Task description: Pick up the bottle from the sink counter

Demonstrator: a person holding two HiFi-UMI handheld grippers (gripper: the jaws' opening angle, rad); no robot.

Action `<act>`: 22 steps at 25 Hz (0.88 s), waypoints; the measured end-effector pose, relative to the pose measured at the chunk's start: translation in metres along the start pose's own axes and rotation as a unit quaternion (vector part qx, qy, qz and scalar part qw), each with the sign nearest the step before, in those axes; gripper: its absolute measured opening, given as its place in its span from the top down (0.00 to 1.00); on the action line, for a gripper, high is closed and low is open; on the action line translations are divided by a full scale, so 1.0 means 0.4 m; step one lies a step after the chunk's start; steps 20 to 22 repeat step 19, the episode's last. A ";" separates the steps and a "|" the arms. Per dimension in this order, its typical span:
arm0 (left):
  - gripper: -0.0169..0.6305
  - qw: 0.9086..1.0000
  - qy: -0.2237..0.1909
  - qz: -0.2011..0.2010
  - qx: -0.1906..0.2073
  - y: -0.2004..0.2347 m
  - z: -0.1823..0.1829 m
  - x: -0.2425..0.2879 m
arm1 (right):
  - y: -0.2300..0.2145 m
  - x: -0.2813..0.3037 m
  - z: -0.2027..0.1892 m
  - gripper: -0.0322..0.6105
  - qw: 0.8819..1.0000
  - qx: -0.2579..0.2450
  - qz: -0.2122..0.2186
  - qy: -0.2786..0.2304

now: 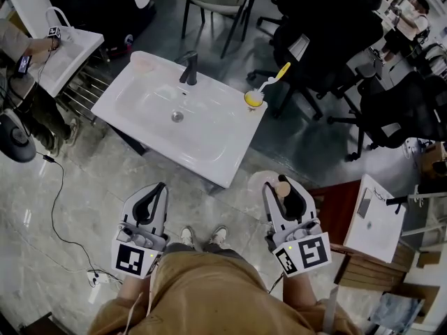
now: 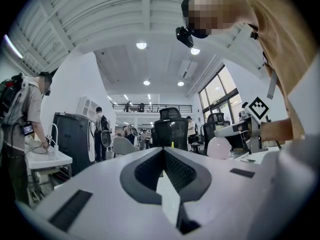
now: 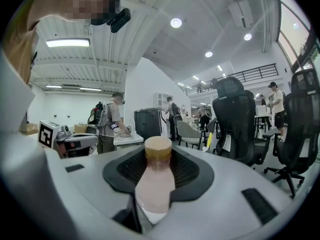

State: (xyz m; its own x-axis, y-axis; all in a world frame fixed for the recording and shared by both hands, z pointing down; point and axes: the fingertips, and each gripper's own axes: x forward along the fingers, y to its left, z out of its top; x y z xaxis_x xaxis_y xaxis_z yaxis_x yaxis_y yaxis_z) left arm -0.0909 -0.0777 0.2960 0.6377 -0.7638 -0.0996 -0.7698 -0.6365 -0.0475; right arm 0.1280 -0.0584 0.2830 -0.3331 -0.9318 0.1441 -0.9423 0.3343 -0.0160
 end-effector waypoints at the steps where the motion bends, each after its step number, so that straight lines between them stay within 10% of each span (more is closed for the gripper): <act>1: 0.97 1.000 0.003 0.000 -0.001 0.000 -0.001 0.000 | 0.002 0.000 0.002 0.73 1.000 0.000 0.001 -0.001; 22: 0.97 1.000 0.000 0.008 0.001 0.002 0.006 -0.015 | 0.010 -0.027 0.025 0.73 1.000 -0.006 0.002 -0.006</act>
